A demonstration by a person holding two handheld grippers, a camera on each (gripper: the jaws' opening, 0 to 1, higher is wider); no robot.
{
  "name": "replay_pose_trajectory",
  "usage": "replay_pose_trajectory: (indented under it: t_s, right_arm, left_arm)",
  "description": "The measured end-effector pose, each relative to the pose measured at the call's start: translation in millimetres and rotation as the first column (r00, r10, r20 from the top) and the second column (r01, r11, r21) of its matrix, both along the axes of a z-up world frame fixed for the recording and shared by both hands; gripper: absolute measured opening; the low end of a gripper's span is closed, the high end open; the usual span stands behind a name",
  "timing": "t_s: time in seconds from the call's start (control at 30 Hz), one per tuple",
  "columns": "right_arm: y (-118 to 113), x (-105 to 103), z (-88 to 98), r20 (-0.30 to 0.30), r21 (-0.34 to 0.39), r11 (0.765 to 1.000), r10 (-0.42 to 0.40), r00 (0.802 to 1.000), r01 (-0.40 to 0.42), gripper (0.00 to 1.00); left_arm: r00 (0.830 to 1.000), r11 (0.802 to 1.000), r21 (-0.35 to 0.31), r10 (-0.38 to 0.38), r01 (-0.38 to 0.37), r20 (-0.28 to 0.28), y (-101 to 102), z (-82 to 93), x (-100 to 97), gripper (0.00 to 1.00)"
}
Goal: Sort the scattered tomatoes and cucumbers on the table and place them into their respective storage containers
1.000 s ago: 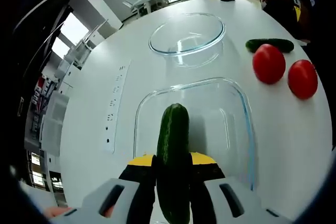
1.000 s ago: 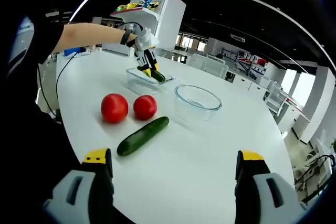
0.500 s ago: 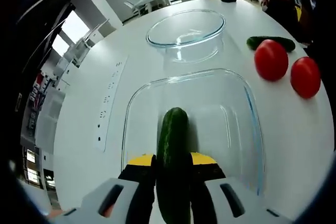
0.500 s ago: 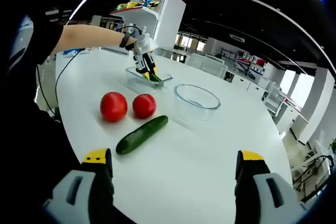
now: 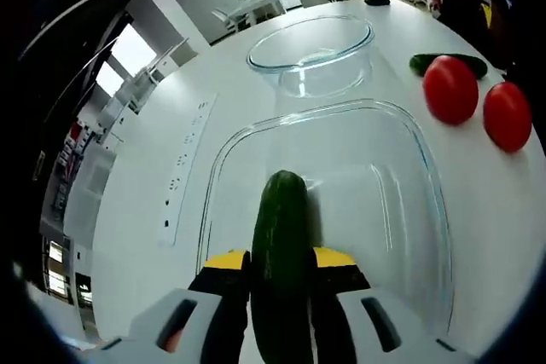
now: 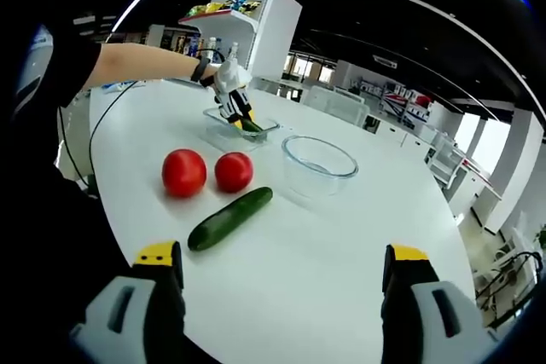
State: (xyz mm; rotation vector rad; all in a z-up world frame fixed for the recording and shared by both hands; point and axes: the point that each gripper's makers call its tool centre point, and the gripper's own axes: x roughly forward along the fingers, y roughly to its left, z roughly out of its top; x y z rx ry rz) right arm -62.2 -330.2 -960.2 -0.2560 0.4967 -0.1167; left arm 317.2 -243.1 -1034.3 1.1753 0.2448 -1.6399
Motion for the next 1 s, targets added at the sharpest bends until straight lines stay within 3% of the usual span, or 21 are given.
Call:
replay_pose_trajectory:
  t_s: [0.17, 0.23, 0.37, 0.47, 0.53, 0.6, 0.67, 0.73, 0.83, 0.9, 0.97, 1.0]
  right_arm:
    - [1, 3, -1.5, -0.002, -0.002, 1.000, 0.004, 1.000, -0.004, 0.95]
    - [2, 4, -2.8, -0.004, 0.002, 1.000, 0.010, 1.000, -0.010, 0.95]
    - [2, 4, -1.6, -0.002, -0.004, 1.000, 0.010, 1.000, -0.010, 0.95]
    - [3, 3, 0.8, 0.008, -0.001, 1.000, 0.010, 1.000, -0.010, 0.95]
    - [2, 2, 0.6, 0.008, -0.002, 1.000, 0.008, 1.000, -0.008, 0.95]
    - [1, 1, 0.3, 0.009, -0.003, 1.000, 0.006, 1.000, -0.006, 0.95]
    - [0, 0, -0.1, 0.011, 0.002, 1.000, 0.004, 1.000, -0.004, 0.95]
    - [-1, 0, -0.8, 0.010, 0.003, 1.000, 0.003, 1.000, -0.003, 0.95]
    - [-3, 3, -1.4, 0.009, 0.004, 1.000, 0.007, 1.000, -0.007, 0.94]
    - [-1, 6, -1.0, 0.015, 0.007, 1.000, 0.014, 1.000, -0.014, 0.94]
    - [2, 8, -0.9, 0.018, 0.007, 1.000, 0.026, 1.000, -0.026, 0.94]
    - [3, 8, -0.9, 0.020, 0.008, 0.999, 0.031, 0.999, -0.031, 0.94]
  left_arm:
    - [1.000, 1.000, -0.024, 0.015, -0.016, -0.023, 1, 9.4, -3.3, 0.25]
    - [0.995, 0.998, -0.047, 0.034, -0.038, -0.091, 2, 16.2, -11.0, 0.27]
    - [0.996, 0.999, -0.035, 0.023, -0.026, -0.086, 9, 16.6, -16.5, 0.39]
    - [0.997, 0.999, -0.043, 0.022, -0.026, -0.078, 12, 20.3, -20.0, 0.39]
    - [0.996, 0.996, -0.085, 0.027, -0.034, -0.081, 5, 26.6, -12.5, 0.39]
    - [0.992, 0.985, -0.142, 0.084, -0.097, -0.095, 3, 38.0, -12.0, 0.45]
    - [0.985, 0.962, -0.243, 0.090, -0.124, -0.146, -2, 56.8, -21.8, 0.57]
    - [0.983, 0.936, -0.321, 0.097, -0.144, -0.157, -3, 71.3, -26.8, 0.68]
    - [0.967, 0.931, -0.314, 0.118, -0.187, -0.227, 1, 72.2, -32.8, 0.79]
    - [0.965, 0.927, -0.324, 0.114, -0.189, -0.236, 9, 74.3, -37.5, 0.84]
    - [0.962, 0.903, -0.372, 0.132, -0.215, -0.238, 15, 81.4, -34.8, 0.96]
    - [0.962, 0.900, -0.375, 0.137, -0.220, -0.237, 20, 82.6, -35.5, 0.95]
